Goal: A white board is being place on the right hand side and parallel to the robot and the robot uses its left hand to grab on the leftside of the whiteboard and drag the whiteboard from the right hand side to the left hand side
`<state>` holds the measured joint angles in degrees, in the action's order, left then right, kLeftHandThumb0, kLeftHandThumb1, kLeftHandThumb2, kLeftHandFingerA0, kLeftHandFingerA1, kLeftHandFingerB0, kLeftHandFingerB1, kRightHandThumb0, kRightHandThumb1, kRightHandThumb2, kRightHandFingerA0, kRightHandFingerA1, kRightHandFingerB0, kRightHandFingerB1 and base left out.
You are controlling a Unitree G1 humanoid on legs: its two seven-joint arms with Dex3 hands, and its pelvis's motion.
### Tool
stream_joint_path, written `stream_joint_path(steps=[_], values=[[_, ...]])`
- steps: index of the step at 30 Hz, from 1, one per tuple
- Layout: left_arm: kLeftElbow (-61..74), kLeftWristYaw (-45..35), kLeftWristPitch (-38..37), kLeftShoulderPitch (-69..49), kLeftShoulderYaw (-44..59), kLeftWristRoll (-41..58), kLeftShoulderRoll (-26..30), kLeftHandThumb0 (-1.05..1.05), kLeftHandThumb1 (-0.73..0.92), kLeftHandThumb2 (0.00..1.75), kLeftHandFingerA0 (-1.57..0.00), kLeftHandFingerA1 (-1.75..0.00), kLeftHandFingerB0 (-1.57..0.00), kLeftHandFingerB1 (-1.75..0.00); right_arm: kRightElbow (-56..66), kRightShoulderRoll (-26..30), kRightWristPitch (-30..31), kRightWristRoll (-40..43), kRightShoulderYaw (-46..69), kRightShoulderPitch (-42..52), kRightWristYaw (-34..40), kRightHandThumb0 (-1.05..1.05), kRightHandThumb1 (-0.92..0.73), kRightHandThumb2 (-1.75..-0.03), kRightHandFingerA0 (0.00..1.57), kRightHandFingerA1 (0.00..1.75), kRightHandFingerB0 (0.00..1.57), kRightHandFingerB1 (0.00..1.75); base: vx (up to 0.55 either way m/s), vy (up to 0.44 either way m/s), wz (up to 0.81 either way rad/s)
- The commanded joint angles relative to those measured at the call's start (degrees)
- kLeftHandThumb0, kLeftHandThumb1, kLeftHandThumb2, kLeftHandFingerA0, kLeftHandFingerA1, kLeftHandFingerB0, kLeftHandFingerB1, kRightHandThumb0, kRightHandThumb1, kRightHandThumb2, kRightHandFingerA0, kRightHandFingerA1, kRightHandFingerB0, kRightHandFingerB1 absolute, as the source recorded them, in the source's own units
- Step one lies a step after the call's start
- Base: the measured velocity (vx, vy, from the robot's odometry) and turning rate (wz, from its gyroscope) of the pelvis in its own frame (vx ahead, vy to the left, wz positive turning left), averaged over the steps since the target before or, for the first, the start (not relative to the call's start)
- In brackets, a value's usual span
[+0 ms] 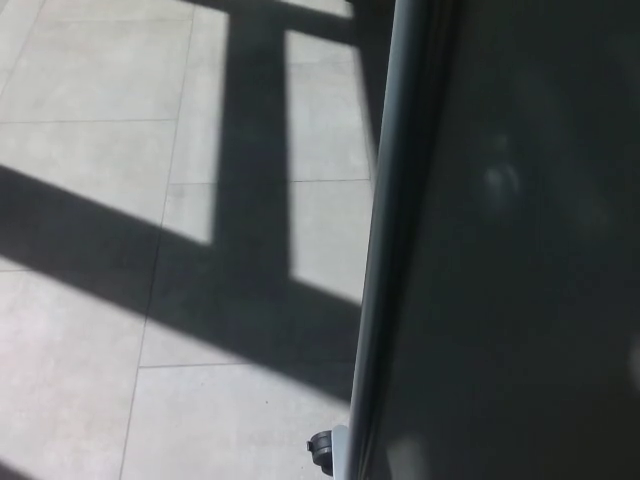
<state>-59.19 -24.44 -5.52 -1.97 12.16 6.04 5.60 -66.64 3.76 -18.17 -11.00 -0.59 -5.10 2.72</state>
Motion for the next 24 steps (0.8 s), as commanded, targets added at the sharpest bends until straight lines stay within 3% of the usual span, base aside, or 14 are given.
stream_joint_path(steps=[1, 4, 7, 8, 9, 13, 14, 16, 17, 18, 20, 21, 22, 24], values=[[-3.16, -13.36, -1.55, 1.38, 5.00, 8.01, -0.09, -0.28, 0.78, 0.63, -0.48, -0.48, -0.47, -0.37, -3.71, 0.25, -11.44, 0.69, 0.98, -0.94, 3.21, -0.40, -0.76, -0.69, 1.02, 0.95, 0.55, 0.86, 0.00, 0.000, 0.00], [-2.38, -14.93, 2.41, 2.20, 7.52, 10.47, -0.35, -0.30, 0.77, 0.63, -0.41, -0.44, -0.41, -0.34, -4.37, 0.16, -13.27, 0.00, 0.45, -0.30, 4.42, -0.42, -0.76, -0.72, 0.99, 0.95, 0.43, 0.87, 0.00, 0.000, 0.00], [1.35, -12.34, -1.51, 2.33, 4.99, 6.78, -0.23, -0.31, 0.75, 0.62, -0.37, -0.38, -0.34, -0.32, -5.04, 0.21, -13.52, -0.31, 0.13, -0.56, 5.03, -0.43, -0.78, -0.71, 1.03, 0.93, 0.37, 0.86, 0.00, 0.000, 0.00], [2.83, -11.70, -1.52, 2.23, 4.74, 6.65, -0.50, -0.29, 0.73, 0.62, -0.41, -0.40, -0.32, -0.31, -5.24, 0.37, -13.52, -0.78, -0.26, -0.56, 5.71, -0.44, -0.79, -0.68, 1.06, 0.92, 0.36, 0.85, 0.00, 0.000, 0.00], [5.01, -10.75, -1.45, 2.39, 4.35, 6.42, -0.72, -0.36, 0.65, 0.71, -0.28, -0.41, -0.24, -0.35, -5.45, 0.43, -13.46, -0.96, -0.46, -0.62, 6.08, -0.42, -0.79, -0.68, 1.21, 0.96, 0.34, 0.84, 0.00, 0.000, 0.00], [13.71, -9.45, 1.15, 2.75, 2.68, 6.41, -0.78, -0.35, 0.67, 0.60, -0.33, -0.36, -0.20, -0.28, -6.12, 0.48, -13.77, -0.62, -0.53, -0.85, 5.85, -0.42, -0.79, -0.67, 1.05, 0.92, 0.32, 0.83, 0.00, 0.000, 0.00], [16.92, -8.63, 0.14, 2.31, 0.55, 4.22, -0.37, -0.45, 0.60, 0.71, -0.20, -0.39, -0.16, -0.35, -6.21, 0.68, -14.07, -0.41, -0.34, -0.18, 5.84, -0.42, -0.79, -0.68, 1.00, 0.90, 0.32, 0.82, 0.00, 0.000, 0.00], [23.71, -9.34, 2.14, 3.04, -1.05, 4.86, 0.19, -0.46, 0.63, 0.70, -0.13, -0.38, -0.12, -0.32, -6.26, 0.63, -14.05, -0.31, -0.31, -0.17, 5.90, -0.40, -0.81, -0.68, 0.92, 0.89, 0.33, 0.83, 0.00, 0.000, 0.00], [26.43, -10.18, 2.54, 3.30, -1.80, 5.39, 0.63, -0.27, 0.61, 1.07, -0.02, -0.50, 0.00, -0.48, -6.31, 0.59, -14.23, -0.16, -0.21, -0.15, 5.79, -0.40, -0.80, -0.68, 0.95, 0.89, 0.33, 0.81, 0.00, 0.000, 0.00], [29.24, -9.52, 4.61, 3.76, -2.19, 5.86, 0.66, -0.49, 0.58, 0.70, -0.13, -0.37, -0.10, -0.33, -6.36, 0.58, -14.01, -0.17, -0.22, -0.21, 5.84, -0.40, -0.81, -0.67, 0.93, 0.87, 0.34, 0.79, 0.00, 0.000, 0.00], [34.94, -7.85, 6.93, 4.51, -3.36, 5.80, 0.47, -0.45, 0.62, 0.70, -0.14, -0.37, -0.11, -0.31, -6.48, 0.55, -14.64, 0.20, 0.03, 0.13, 5.28, -0.39, -0.80, -0.68, 0.90, 0.90, 0.35, 0.79, 0.00, 0.000, 0.00], [37.03, -8.02, 8.01, 5.25, -3.66, 6.46, 0.49, -0.27, 0.61, 1.07, -0.03, -0.50, 0.00, -0.47, -6.57, 0.52, -14.79, -0.03, -0.16, 0.25, 5.45, -0.40, -0.80, -0.68, 0.88, 0.90, 0.36, 0.79, 0.00, 0.000, 0.00], [38.65, -8.11, 8.65, 5.68, -4.18, 6.56, 0.53, -0.26, 0.62, 1.07, -0.03, -0.50, 0.00, -0.47, -6.56, 0.61, -14.70, -0.04, -0.16, 0.33, 5.39, -0.44, -0.79, -0.70, 0.96, 0.91, 0.35, 0.78, 0.00, 0.000, 0.00], [42.99, -7.51, 12.39, 7.78, -5.40, 6.76, 0.87, -0.28, 0.59, 1.05, -0.03, -0.50, 0.00, -0.48, -6.66, 0.69, -14.64, -0.18, -0.27, 0.23, 5.45, -0.43, -0.79, -0.68, 0.94, 0.90, 0.36, 0.77, 0.00, 0.000, 0.00]])
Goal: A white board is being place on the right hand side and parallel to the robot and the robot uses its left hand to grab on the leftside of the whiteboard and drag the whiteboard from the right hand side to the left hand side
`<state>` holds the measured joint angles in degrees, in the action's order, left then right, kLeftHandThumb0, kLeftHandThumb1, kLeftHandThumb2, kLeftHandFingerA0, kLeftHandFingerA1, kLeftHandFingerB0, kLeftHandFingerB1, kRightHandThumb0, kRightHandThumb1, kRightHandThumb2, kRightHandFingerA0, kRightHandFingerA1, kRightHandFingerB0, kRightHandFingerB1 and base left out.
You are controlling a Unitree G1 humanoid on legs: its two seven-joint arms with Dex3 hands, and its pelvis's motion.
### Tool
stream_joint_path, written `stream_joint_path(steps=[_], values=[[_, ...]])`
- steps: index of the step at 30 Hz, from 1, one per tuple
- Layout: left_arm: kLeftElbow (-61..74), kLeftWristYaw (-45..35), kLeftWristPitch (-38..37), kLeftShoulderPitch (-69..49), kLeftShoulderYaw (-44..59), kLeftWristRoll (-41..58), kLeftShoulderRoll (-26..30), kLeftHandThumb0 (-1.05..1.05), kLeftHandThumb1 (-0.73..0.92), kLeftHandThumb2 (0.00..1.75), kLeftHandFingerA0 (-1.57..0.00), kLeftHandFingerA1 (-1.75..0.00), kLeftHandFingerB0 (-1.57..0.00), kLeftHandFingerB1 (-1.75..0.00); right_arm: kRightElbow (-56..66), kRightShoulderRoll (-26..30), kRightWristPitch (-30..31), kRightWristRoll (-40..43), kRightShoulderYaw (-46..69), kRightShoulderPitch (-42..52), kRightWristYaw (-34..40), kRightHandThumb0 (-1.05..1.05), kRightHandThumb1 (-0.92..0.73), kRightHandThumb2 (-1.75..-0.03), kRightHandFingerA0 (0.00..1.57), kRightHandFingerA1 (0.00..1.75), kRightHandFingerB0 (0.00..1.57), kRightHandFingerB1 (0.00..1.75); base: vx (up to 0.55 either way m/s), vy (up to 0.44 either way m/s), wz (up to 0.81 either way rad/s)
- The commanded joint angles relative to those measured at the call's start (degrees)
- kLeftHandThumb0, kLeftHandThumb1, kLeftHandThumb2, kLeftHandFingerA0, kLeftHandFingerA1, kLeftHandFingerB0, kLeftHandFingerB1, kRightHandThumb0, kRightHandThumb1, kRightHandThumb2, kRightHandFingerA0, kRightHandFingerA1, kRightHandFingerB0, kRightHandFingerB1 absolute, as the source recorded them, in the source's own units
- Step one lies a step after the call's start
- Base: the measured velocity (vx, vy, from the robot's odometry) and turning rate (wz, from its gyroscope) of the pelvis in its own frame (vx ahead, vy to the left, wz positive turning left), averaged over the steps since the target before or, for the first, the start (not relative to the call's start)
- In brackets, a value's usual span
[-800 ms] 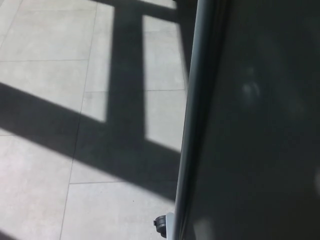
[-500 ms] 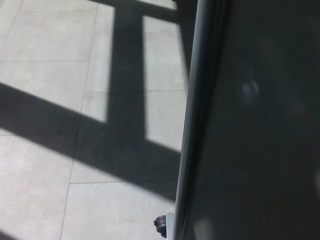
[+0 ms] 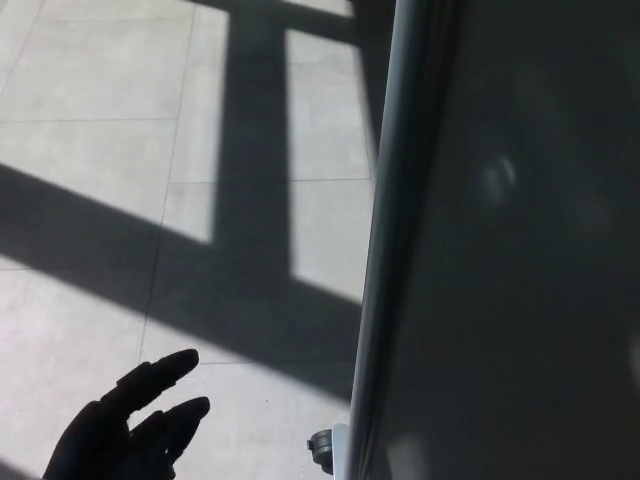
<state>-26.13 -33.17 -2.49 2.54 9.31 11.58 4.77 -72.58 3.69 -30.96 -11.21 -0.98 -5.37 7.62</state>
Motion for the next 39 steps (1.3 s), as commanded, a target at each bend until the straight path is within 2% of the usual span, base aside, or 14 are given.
stream_joint_path(steps=[1, 4, 5, 6, 9, 12, 14, 16, 21, 23, 32, 33, 36, 39], values=[[11.23, 1.54, 9.75, 4.08, -3.12, 0.79, 1.86, -0.28, 0.59, 1.05, -0.03, -0.50, 0.00, -0.48, -0.74, 0.80, -1.88, -0.20, -0.05, 0.35, 0.93, -0.43, -0.79, -0.68, 0.94, 0.90, 0.36, 0.77, 0.00, 0.000, 0.00], [13.56, 1.80, 12.50, 6.37, -4.06, 1.30, 1.91, -0.26, 0.59, 1.05, -0.03, -0.50, 0.00, -0.48, -0.82, 0.76, -1.66, -0.16, -0.11, 0.35, 0.89, -0.43, -0.79, -0.68, 0.99, 0.89, 0.35, 0.76, 0.00, 0.000, 0.00], [15.21, 1.98, 14.86, 8.08, -4.74, 2.13, 1.34, -0.41, 0.55, 0.67, -0.09, -0.37, -0.09, -0.21, -0.86, 0.77, -1.80, 0.05, 0.02, 0.48, 0.60, -0.43, -0.80, -0.66, 0.92, 0.88, 0.37, 0.77, 0.00, 0.000, 0.00], [16.34, 2.19, 16.53, 8.90, -5.38, 2.35, 1.16, -0.34, 0.57, 0.60, -0.11, -0.34, -0.07, -0.19, -0.86, 0.76, -1.96, 0.09, 0.03, 0.75, 0.56, -0.45, -0.79, -0.67, 0.95, 0.89, 0.37, 0.78, 0.00, 0.000, 0.00], [16.11, 1.20, 15.19, 11.11, -7.96, 0.47, 1.28, -0.42, 0.52, 0.72, -0.04, -0.38, -0.03, -0.14, -0.86, 0.82, -1.92, -0.38, -0.38, 1.06, 1.03, -0.45, -0.80, -0.67, 0.93, 0.88, 0.39, 0.78, 0.00, 0.000, 0.00], [15.39, 0.06, 14.32, 13.00, -10.24, 0.11, 1.52, -0.40, 0.59, 0.58, -0.05, -0.29, 0.00, -0.18, -1.03, 0.98, -2.17, -0.44, -0.56, 1.25, 0.87, -0.44, -0.79, -0.69, 0.88, 0.86, 0.40, 0.79, 0.00, 0.000, 0.00], [15.15, 0.15, 14.59, 14.16, -11.77, -0.62, 2.00, -0.46, 0.48, 0.75, -0.02, -0.30, 0.00, -0.14, -1.12, 0.88, -2.18, -0.05, -0.28, 1.39, 0.53, -0.43, -0.79, -0.69, 0.87, 0.88, 0.40, 0.80, 0.00, 0.000, 0.00], [13.31, 0.30, 14.99, 16.84, -13.42, -1.44, 1.62, -0.44, 0.46, 0.63, 0.00, -0.21, 0.00, -0.11, -1.12, 0.80, -2.17, 0.08, -0.17, 1.49, 0.48, -0.45, -0.77, -0.69, 1.16, 1.00, 0.43, 0.83, 0.00, 0.000, 0.00], [10.37, -0.26, 15.12, 19.70, -15.01, -0.89, 1.12, -0.42, 0.43, 0.64, 0.00, -0.12, 0.00, -0.03, -1.14, 1.19, -2.63, -1.39, -1.28, 1.93, 2.04, -0.46, -0.77, -0.69, 1.14, 0.96, 0.42, 0.84, 0.00, 0.000, 0.00], [10.26, -0.08, 16.18, 20.23, -15.23, -0.63, 1.04, -0.51, 0.29, 0.67, 0.00, -0.17, 0.00, -0.09, -1.18, 0.91, -2.91, -0.28, -0.55, 2.14, 0.72, -0.43, -0.77, -0.70, 0.93, 0.91, 0.41, 0.84, 0.00, 0.000, 0.00], [6.23, 0.64, 13.52, 22.85, -17.07, -2.86, 1.06, -0.66, 0.39, 0.72, 0.00, -0.11, 0.00, 0.00, -1.49, 1.11, -2.98, -0.46, -0.65, 2.11, 0.74, -0.45, -0.76, -0.70, 1.05, 0.96, 0.41, 0.85, 0.00, 0.000, 0.00], [6.54, 0.73, 14.68, 23.20, -17.13, -2.78, 1.00, -0.67, 0.40, 0.73, 0.00, -0.11, 0.00, 0.00, -1.41, 0.97, -3.08, 0.04, -0.30, 2.17, 0.07, -0.44, -0.77, -0.72, 0.90, 0.94, 0.41, 0.86, 0.00, 0.000, 0.00], [6.48, 0.73, 14.77, 23.28, -17.12, -2.82, 0.98, -0.67, 0.40, 0.73, 0.00, -0.11, 0.00, 0.00, -1.40, 0.95, -3.10, 0.08, -0.23, 2.18, -0.03, -0.44, -0.77, -0.72, 0.90, 0.94, 0.41, 0.86, 0.00, 0.000, 0.00], [3.44, 0.30, 14.55, 25.35, -17.14, -2.56, 0.00, -0.65, 0.40, 0.74, 0.00, -0.14, 0.00, -0.03, -1.46, 0.85, -3.69, 0.32, 0.08, 2.25, -0.32, -0.44, -0.76, -0.71, 1.01, 0.98, 0.43, 0.90, 0.00, 0.000, 0.00]])
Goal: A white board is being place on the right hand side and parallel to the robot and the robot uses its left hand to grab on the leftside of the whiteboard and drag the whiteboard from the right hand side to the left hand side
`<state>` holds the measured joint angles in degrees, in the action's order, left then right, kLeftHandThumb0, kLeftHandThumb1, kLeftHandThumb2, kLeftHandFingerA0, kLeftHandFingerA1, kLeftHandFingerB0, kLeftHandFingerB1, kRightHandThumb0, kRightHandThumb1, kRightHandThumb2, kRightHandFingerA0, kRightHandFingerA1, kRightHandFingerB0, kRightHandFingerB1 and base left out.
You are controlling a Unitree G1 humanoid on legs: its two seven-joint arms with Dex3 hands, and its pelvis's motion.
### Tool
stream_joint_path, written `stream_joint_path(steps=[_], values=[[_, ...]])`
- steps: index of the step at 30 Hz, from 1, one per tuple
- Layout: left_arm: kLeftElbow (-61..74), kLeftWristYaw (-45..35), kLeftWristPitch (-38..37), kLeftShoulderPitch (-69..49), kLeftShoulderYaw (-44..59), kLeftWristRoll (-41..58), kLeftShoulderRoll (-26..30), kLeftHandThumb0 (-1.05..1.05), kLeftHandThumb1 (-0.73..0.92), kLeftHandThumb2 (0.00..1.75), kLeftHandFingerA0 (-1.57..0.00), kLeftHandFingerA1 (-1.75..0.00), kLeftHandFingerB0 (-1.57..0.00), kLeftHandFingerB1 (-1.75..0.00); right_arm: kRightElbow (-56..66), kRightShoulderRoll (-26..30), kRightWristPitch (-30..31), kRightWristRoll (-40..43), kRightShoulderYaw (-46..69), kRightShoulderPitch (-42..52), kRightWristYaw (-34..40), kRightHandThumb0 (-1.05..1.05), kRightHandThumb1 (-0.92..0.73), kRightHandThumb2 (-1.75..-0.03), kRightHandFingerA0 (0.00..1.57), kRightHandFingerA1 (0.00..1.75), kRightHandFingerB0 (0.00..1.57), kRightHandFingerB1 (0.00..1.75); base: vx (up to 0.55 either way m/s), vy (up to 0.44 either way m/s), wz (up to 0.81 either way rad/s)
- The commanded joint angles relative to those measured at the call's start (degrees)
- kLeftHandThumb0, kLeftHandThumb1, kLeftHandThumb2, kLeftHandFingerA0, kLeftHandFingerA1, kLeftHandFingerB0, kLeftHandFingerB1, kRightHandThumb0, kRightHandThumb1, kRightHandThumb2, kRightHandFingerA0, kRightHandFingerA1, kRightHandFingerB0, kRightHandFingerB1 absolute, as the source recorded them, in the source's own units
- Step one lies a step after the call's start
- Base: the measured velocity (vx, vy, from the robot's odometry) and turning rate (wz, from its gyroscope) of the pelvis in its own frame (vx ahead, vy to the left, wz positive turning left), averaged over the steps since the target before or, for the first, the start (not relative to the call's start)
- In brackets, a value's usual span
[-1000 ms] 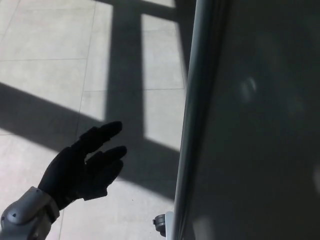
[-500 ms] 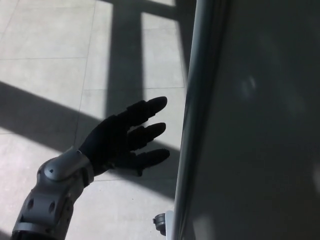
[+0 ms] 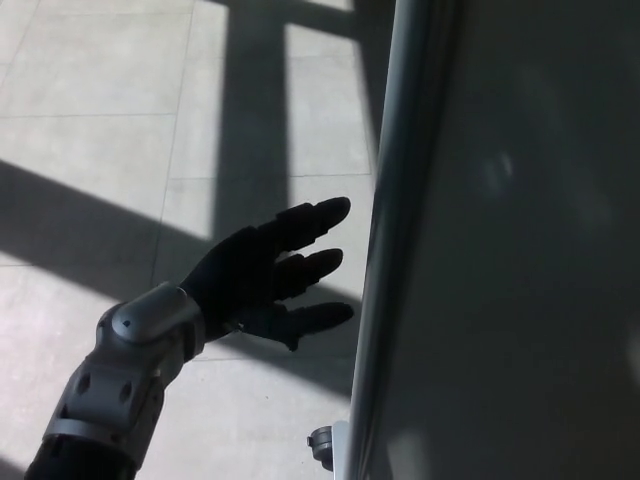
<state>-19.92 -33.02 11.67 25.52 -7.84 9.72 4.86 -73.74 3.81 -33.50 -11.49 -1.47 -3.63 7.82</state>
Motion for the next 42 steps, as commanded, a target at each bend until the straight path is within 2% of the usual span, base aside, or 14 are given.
stream_joint_path(steps=[1, 9, 10, 12, 13, 16, 17, 19, 20, 33, 36, 38, 40, 42], values=[[-3.08, 0.13, 0.33, 2.57, 0.00, -0.71, -0.15, -0.65, 0.40, 0.74, 0.00, -0.14, 0.00, -0.03, -0.32, 0.73, -1.14, 0.47, 0.53, 0.50, -0.40, -0.44, -0.76, -0.71, 1.01, 0.98, 0.43, 0.90, 0.00, 0.000, 0.00], [-7.03, 0.32, -1.87, 5.26, -0.78, -1.73, -1.50, -0.63, 0.39, 0.76, 0.00, -0.22, 0.00, -0.08, -0.29, 0.64, -1.02, -0.06, 0.13, 0.53, 0.15, -0.45, -0.76, -0.71, 1.05, 0.99, 0.42, 0.91, 0.00, 0.000, 0.00], [-6.91, 1.97, -3.18, 5.66, -1.86, -2.76, -3.40, -0.66, 0.44, 0.55, -0.08, -0.30, 0.00, -0.15, -0.29, 0.62, -1.15, 0.04, 0.22, 0.67, 0.19, -0.44, -0.76, -0.72, 1.09, 0.99, 0.42, 0.90, 0.00, 0.000, 0.00], [-7.05, 2.18, -3.46, 5.74, -1.95, -2.94, -3.67, -0.66, 0.44, 0.55, -0.08, -0.30, 0.00, -0.15, -0.29, 0.62, -1.17, 0.05, 0.23, 0.69, 0.20, -0.44, -0.76, -0.72, 1.09, 0.99, 0.42, 0.90, 0.00, 0.000, 0.00], [-7.04, 2.58, -3.21, 5.71, -2.13, -2.82, -4.53, -0.58, 0.35, 0.76, -0.01, -0.29, 0.00, -0.15, -0.27, 0.43, -1.34, 0.47, 0.49, 0.75, -0.55, -0.43, -0.77, -0.73, 0.93, 0.98, 0.43, 0.90, 0.00, 0.000, 0.00], [-7.14, 2.63, -3.30, 5.70, -2.02, -3.02, -4.77, -0.58, 0.35, 0.76, -0.01, -0.29, 0.00, -0.15, -0.28, 0.41, -1.37, 0.50, 0.56, 0.76, -0.66, -0.43, -0.77, -0.73, 0.93, 0.98, 0.43, 0.90, 0.00, 0.000, 0.00], [-8.14, 2.84, -3.60, 6.08, -2.44, -3.33, -5.59, -0.65, 0.42, 0.57, -0.07, -0.30, 0.00, -0.19, -0.32, 0.49, -1.37, 0.45, 0.57, 0.78, -0.54, -0.45, -0.76, -0.71, 1.12, 0.99, 0.43, 0.90, 0.00, 0.000, 0.00], [-8.86, 2.65, -4.10, 6.07, -2.48, -3.09, -6.31, -0.63, 0.42, 0.55, -0.07, -0.29, 0.00, -0.19, -0.31, 0.53, -1.54, 0.28, 0.47, 0.99, -0.35, -0.46, -0.76, -0.72, 1.13, 0.99, 0.43, 0.91, 0.00, 0.000, 0.00], [-9.08, 2.50, -4.03, 5.85, -2.33, -2.66, -6.87, -0.54, 0.34, 0.76, -0.01, -0.33, 0.00, -0.18, -0.30, 0.56, -1.60, 0.10, 0.32, 1.06, -0.18, -0.46, -0.76, -0.72, 1.11, 0.98, 0.43, 0.90, 0.00, 0.000, 0.00], [-10.29, 1.88, -2.97, 5.21, -2.51, -2.91, -7.55, -0.51, 0.33, 0.75, -0.01, -0.34, 0.00, -0.17, -0.44, 0.48, -1.26, -0.04, 0.01, 1.51, 0.04, -0.46, -0.79, -0.69, 1.08, 0.93, 0.41, 0.85, 0.00, 0.000, 0.00], [-9.95, 3.06, -4.67, 4.85, -3.07, -4.36, -6.90, -0.55, 0.42, 0.54, -0.17, -0.36, 0.00, -0.19, -0.35, 0.20, -0.82, 0.47, 0.54, 1.53, -0.19, -0.45, -0.80, -0.68, 1.20, 0.96, 0.42, 0.84, 0.00, 0.000, 0.00], [-9.94, 3.66, -5.04, 4.66, -2.46, -4.22, -6.56, -0.55, 0.37, 0.70, -0.19, -0.45, -0.03, -0.19, -0.31, 0.28, -1.31, 0.52, 0.61, 1.68, -0.68, -0.43, -0.81, -0.67, 1.02, 0.95, 0.41, 0.84, 0.00, 0.000, 0.00], [-9.94, 3.70, -5.07, 4.66, -2.48, -4.21, -6.56, -0.55, 0.37, 0.70, -0.19, -0.45, -0.03, -0.19, -0.30, 0.27, -1.31, 0.50, 0.64, 1.69, -0.71, -0.43, -0.81, -0.67, 1.02, 0.95, 0.41, 0.84, 0.00, 0.000, 0.00], [-10.04, 5.14, -5.71, 4.18, -1.60, -4.07, -6.69, -0.52, 0.43, 0.70, -0.38, -0.49, -0.07, -0.24, -0.39, 0.27, -0.99, 0.36, 0.55, 1.55, -0.63, -0.42, -0.80, -0.67, 1.13, 0.93, 0.41, 0.83, 0.00, 0.000, 0.00]])
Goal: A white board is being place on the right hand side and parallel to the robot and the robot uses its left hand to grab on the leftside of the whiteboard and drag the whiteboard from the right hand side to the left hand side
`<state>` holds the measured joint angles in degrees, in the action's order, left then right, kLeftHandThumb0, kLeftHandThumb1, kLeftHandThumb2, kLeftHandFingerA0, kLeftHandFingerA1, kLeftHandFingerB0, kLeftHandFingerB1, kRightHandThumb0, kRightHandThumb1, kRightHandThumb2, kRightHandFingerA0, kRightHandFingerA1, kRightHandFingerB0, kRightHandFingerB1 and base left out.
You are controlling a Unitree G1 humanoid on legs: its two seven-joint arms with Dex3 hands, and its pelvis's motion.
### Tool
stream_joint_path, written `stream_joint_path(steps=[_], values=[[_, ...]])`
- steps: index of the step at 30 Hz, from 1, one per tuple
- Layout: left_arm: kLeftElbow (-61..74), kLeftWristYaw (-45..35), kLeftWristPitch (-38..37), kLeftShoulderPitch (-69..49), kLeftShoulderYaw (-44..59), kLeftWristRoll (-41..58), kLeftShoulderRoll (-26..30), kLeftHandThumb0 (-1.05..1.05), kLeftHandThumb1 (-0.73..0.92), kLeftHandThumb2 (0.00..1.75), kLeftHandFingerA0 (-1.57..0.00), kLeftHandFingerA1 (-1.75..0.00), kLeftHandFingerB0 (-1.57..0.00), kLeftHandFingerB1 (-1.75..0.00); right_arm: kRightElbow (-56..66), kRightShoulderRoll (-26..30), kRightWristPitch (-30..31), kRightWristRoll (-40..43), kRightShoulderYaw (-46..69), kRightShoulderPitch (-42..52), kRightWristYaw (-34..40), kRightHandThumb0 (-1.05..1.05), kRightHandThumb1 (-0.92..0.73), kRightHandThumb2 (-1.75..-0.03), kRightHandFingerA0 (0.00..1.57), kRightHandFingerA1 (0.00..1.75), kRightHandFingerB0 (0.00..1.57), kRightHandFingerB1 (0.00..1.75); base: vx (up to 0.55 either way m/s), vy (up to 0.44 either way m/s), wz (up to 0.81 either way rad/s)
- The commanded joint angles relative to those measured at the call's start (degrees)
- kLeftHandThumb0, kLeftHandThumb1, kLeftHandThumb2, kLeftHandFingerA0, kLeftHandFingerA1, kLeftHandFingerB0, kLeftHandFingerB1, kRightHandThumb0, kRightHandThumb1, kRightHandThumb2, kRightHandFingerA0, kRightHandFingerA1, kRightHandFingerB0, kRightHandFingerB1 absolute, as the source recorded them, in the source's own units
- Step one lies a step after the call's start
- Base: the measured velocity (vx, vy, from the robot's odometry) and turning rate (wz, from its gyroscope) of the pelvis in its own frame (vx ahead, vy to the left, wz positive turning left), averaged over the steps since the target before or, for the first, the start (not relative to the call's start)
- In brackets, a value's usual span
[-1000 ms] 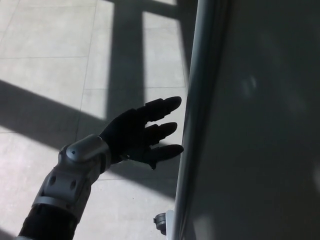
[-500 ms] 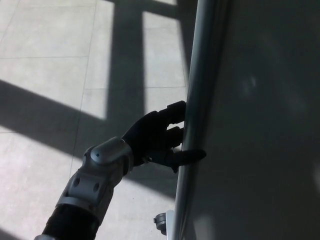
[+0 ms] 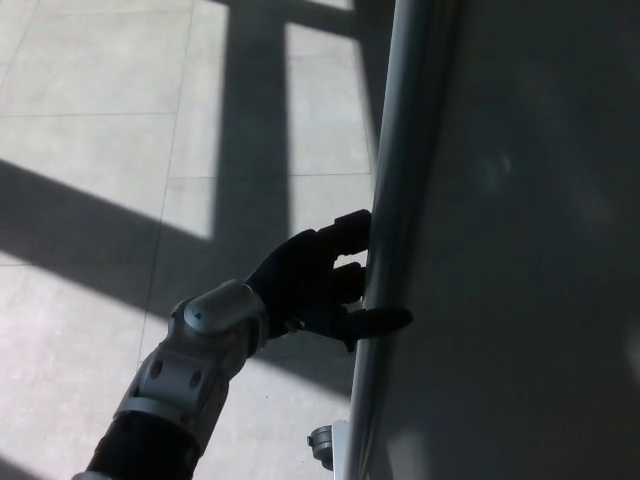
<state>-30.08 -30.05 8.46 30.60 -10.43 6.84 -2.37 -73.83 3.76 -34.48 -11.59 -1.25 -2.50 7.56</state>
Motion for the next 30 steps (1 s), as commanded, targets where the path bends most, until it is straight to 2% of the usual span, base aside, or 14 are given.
stream_joint_path(steps=[1, 2, 3, 4, 5, 7, 8, 9, 10, 13, 16, 17, 20, 30], values=[[0.08, 2.31, -2.89, -1.00, 1.05, -1.27, 0.54, -0.52, 0.43, 0.70, -0.38, -0.49, -0.07, -0.24, -0.30, 0.28, 0.00, 0.65, 0.47, 0.42, -0.54, -0.42, -0.80, -0.67, 1.13, 0.93, 0.41, 0.83, 0.00, 0.000, 0.00], [0.27, 4.35, -2.83, -1.67, 2.66, -0.01, -0.87, -0.38, 0.57, 0.60, -0.66, -0.48, -0.17, -0.29, -0.28, 0.29, -0.01, 0.52, 0.37, 0.38, -0.37, -0.43, -0.80, -0.68, 1.09, 0.97, 0.42, 0.84, 0.00, 0.000, 0.00], [0.07, 5.18, -3.81, -1.80, 2.75, -0.41, -1.15, -0.26, 0.64, 0.59, -0.80, -0.50, -0.30, -0.31, -0.26, 0.30, -0.08, 0.50, 0.36, 0.40, -0.39, -0.43, -0.80, -0.68, 1.03, 0.95, 0.41, 0.83, 0.00, 0.000, 0.00], [-0.25, 6.06, -5.25, -1.90, 2.66, -1.27, -1.36, -0.26, 0.64, 0.59, -0.80, -0.50, -0.30, -0.31, -0.24, 0.32, -0.18, 0.50, 0.34, 0.43, -0.44, -0.43, -0.80, -0.68, 1.03, 0.95, 0.41, 0.83, 0.00, 0.000, 0.00], [-0.59, 7.11, -7.73, -2.23, 2.10, -2.86, -1.17, -0.25, 0.65, 0.59, -0.93, -0.52, -0.40, -0.34, -0.25, 0.40, 0.09, -0.06, -0.12, 0.44, 0.11, -0.42, -0.81, -0.68, 1.12, 0.97, 0.41, 0.83, 0.00, 0.000, 0.00], [-1.28, 7.88, -10.23, -2.25, 1.53, -4.14, -0.97, -0.21, 0.68, 0.61, -0.98, -0.54, -0.49, -0.37, -0.30, 0.48, 0.10, -0.13, -0.22, 0.37, 0.07, -0.41, -0.81, -0.67, 1.15, 0.96, 0.42, 0.82, 0.00, 0.000, 0.00], [-1.63, 7.78, -10.71, -2.24, 1.68, -3.93, -1.15, -0.16, 0.71, 0.61, -1.01, -0.60, -0.60, -0.41, -0.28, 0.42, 0.39, 0.05, -0.13, 0.27, -0.02, -0.42, -0.81, -0.68, 1.22, 0.98, 0.42, 0.82, 0.00, 0.000, 0.00], [-1.51, 7.75, -10.52, -2.31, 1.65, -3.89, -1.19, -0.14, 0.71, 0.62, -1.07, -0.67, -0.67, -0.44, -0.27, 0.29, 0.53, 0.47, 0.18, 0.23, -0.49, -0.43, -0.81, -0.67, 1.09, 0.95, 0.42, 0.81, 0.00, 0.000, 0.00], [-1.65, 7.37, -9.95, -2.29, 1.90, -3.29, -1.44, -0.07, 0.74, 0.62, -1.10, -0.82, -0.84, -0.52, -0.28, 0.17, 0.61, 0.82, 0.46, 0.19, -0.76, -0.45, -0.80, -0.67, 0.92, 0.91, 0.42, 0.83, 0.00, 0.000, 0.00], [-2.57, 5.82, -9.45, -2.02, 2.53, -1.86, -1.93, -0.06, 0.75, 0.62, -1.01, -0.94, -0.87, -0.57, -0.26, 0.06, 0.43, 1.07, 0.77, 0.09, -1.00, -0.45, -0.80, -0.67, 0.90, 0.91, 0.42, 0.83, 0.00, 0.000, 0.00], [-2.96, 5.38, -9.81, -1.94, 2.75, -1.75, -2.02, -0.06, 0.75, 0.62, -1.01, -0.94, -0.87, -0.57, -0.27, 0.11, 0.43, 0.94, 0.76, 0.04, -1.07, -0.45, -0.80, -0.67, 0.90, 0.91, 0.42, 0.83, 0.00, 0.000, 0.00], [-3.29, 5.29, -10.06, -1.94, 2.70, -1.86, -2.02, -0.09, 0.73, 0.61, -1.00, -0.96, -0.86, -0.58, -0.32, 0.24, 0.25, 0.61, 0.50, 0.05, -0.87, -0.45, -0.79, -0.72, 0.98, 0.92, 0.41, 0.83, 0.00, 0.000, 0.00], [-3.45, 5.26, -10.02, -2.03, 2.58, -2.01, -2.02, -0.08, 0.74, 0.60, -1.02, -0.95, -0.85, -0.58, -0.38, 0.40, 0.06, 0.18, 0.12, 0.04, -0.47, -0.46, -0.78, -0.70, 1.02, 0.93, 0.42, 0.85, 0.00, 0.000, 0.00], [-3.02, 5.88, -9.97, -2.58, 2.39, -2.31, -2.08, -0.11, 0.70, 0.60, -1.00, -0.90, -0.86, -0.61, -0.44, 0.37, 0.05, 0.31, 0.06, 0.01, -0.43, -0.47, -0.79, -0.69, 1.02, 0.93, 0.43, 0.84, 0.00, 0.000, 0.00]])
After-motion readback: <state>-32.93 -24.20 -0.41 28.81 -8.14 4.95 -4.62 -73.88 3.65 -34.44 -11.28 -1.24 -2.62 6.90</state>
